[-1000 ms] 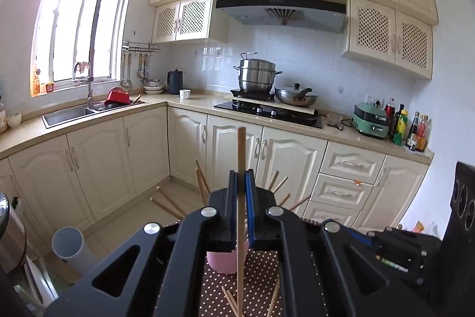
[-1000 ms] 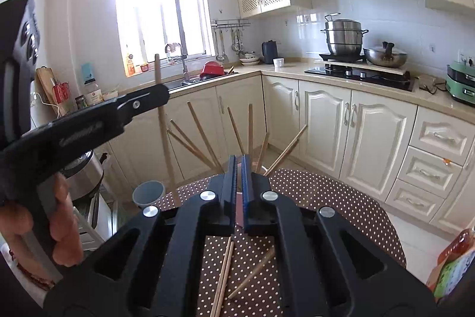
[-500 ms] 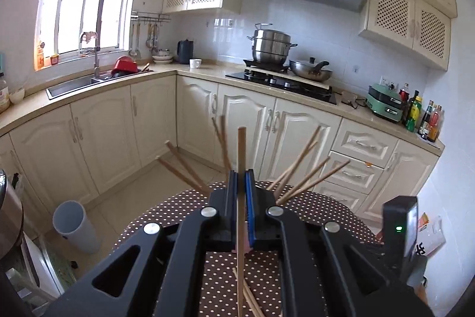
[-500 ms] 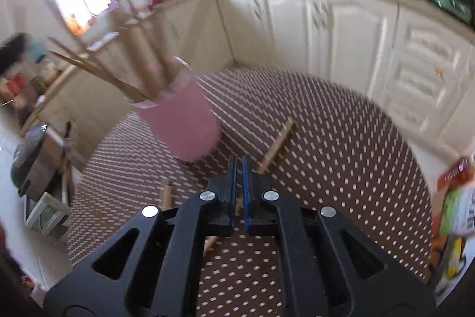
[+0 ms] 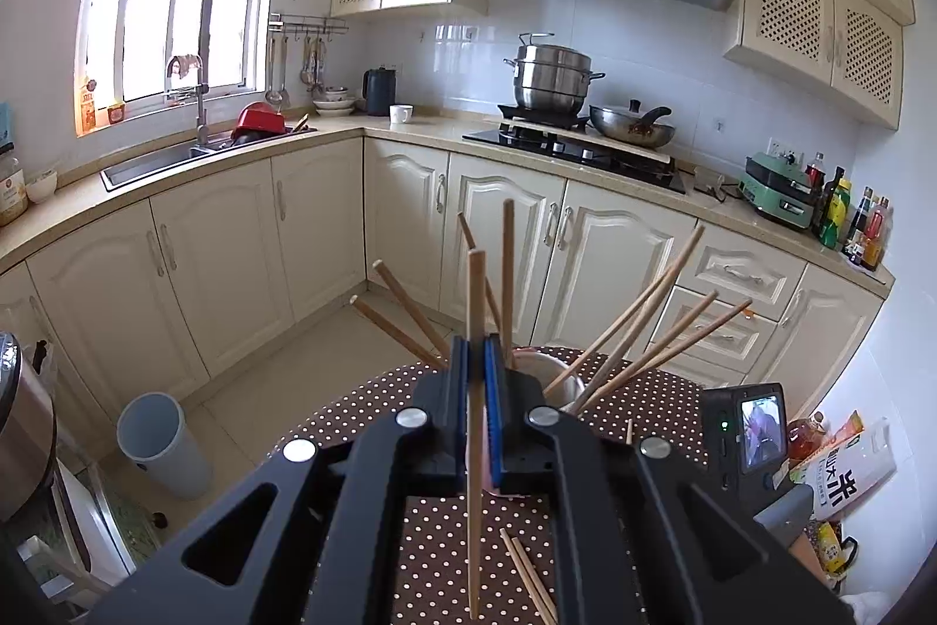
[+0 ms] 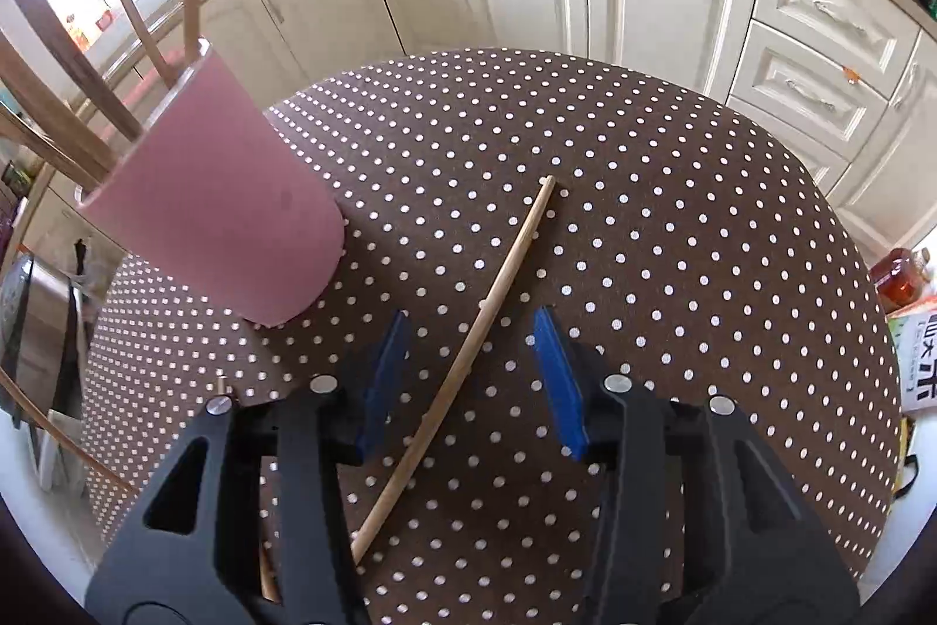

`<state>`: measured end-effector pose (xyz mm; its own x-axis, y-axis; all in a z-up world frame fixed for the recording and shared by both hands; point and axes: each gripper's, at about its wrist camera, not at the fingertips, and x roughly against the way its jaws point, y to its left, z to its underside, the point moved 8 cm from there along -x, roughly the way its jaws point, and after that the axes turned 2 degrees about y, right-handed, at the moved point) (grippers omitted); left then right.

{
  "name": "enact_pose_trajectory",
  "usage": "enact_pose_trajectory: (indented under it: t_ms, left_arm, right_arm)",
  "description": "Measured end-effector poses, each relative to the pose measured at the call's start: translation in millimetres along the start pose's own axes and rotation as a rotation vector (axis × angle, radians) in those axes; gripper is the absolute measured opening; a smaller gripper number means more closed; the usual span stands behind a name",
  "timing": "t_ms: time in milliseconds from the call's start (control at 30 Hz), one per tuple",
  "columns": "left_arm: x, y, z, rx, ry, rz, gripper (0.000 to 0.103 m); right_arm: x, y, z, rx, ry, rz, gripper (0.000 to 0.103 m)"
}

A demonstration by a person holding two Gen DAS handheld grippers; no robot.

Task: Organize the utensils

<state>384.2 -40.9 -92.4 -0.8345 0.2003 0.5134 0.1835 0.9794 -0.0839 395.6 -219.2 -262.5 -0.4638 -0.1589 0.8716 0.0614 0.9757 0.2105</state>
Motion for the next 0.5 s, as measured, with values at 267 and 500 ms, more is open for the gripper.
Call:
enact_pose_trajectory:
  t_ms: [267,500]
  left_arm:
    - [-15,9,7,0.011,0.038,-0.007,0.006]
    - [-7,-3,3,0.011,0.034,0.037,0.006]
  right_arm:
    - [-7,-1,-7,0.081,-0.027,0.069,0.006]
    - [51,-4,-17,0.044,-0.180,-0.028,0.006]
